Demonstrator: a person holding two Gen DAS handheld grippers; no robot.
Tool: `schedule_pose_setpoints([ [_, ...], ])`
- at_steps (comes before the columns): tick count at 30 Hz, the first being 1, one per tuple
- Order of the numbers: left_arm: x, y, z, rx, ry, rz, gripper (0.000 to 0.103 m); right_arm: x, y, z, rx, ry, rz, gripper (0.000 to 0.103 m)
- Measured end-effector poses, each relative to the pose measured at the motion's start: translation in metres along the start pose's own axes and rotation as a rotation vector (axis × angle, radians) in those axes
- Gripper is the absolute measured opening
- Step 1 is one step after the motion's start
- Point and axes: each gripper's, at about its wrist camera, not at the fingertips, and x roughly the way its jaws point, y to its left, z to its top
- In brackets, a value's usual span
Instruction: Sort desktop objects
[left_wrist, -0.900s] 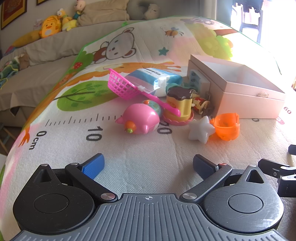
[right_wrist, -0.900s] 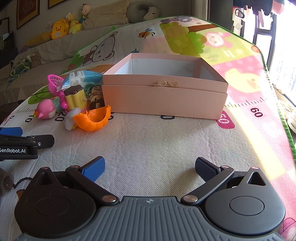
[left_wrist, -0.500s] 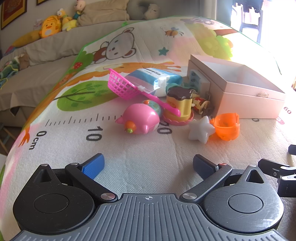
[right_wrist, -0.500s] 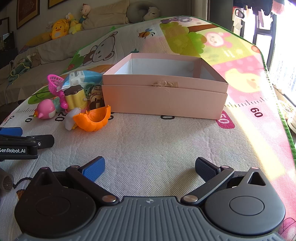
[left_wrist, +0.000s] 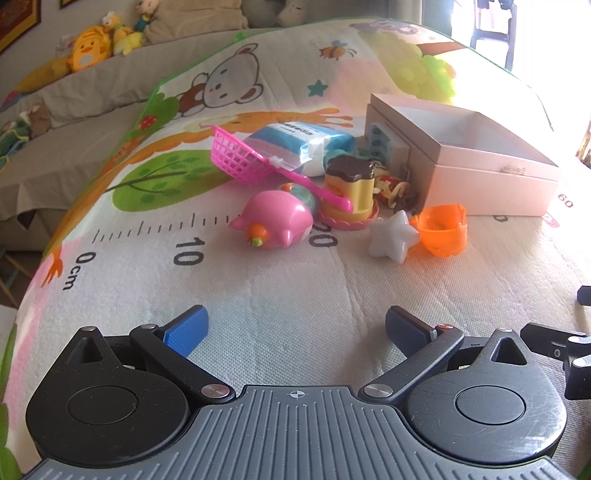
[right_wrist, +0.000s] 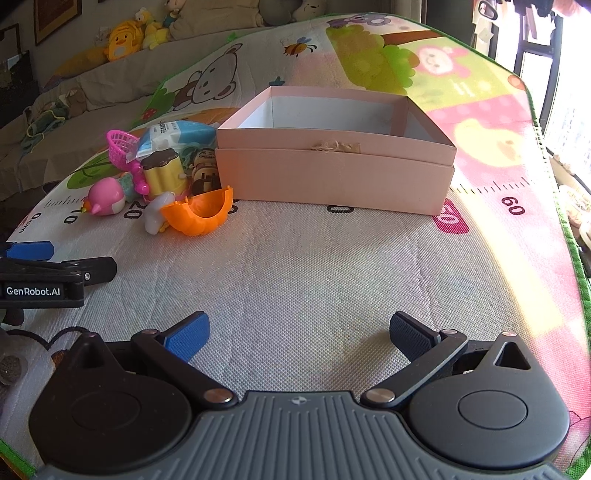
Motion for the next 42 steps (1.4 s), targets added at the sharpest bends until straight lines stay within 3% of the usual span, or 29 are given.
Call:
schedule_pose_setpoints([
  [6,-0.018,0.003,-0.006,-0.019,0.016,-0.061,0.103,-0.008,0.001,-0.005,-0.042,0.014,0.030,0.103],
  [14,-0.036,0.012,0.003,-0.011,-0.026,0.009,0.103,-0.017,0.010,-0.001,-0.082,-0.063,0.089,0.103],
  [21,-0.026,0.019,0.012,-0.007,-0.002,0.051,0.103,-0.005,0.037,0.032,-0.188,-0.129,0.085,0.103],
  [26,-0.020,0.026,0.013,-0.008,0.011,0.083,0.103,0.019,0.056,0.058,-0.256,-0.150,0.119,0.079],
  [28,-0.018,0.028,0.012,-0.009,0.016,0.088,0.103,0.031,0.057,0.064,-0.255,-0.134,0.136,0.063],
  [31,-0.019,0.027,0.009,0.001,0.005,0.061,0.103,0.037,0.051,0.067,-0.224,-0.120,0.145,0.042],
  [34,-0.021,0.017,0.007,0.040,-0.021,0.022,0.103,0.032,0.037,0.062,-0.185,-0.117,0.108,0.029],
  [42,0.002,-0.035,0.025,0.137,-0.071,-0.085,0.100,-0.002,-0.019,0.025,-0.052,-0.141,0.022,0.033],
])
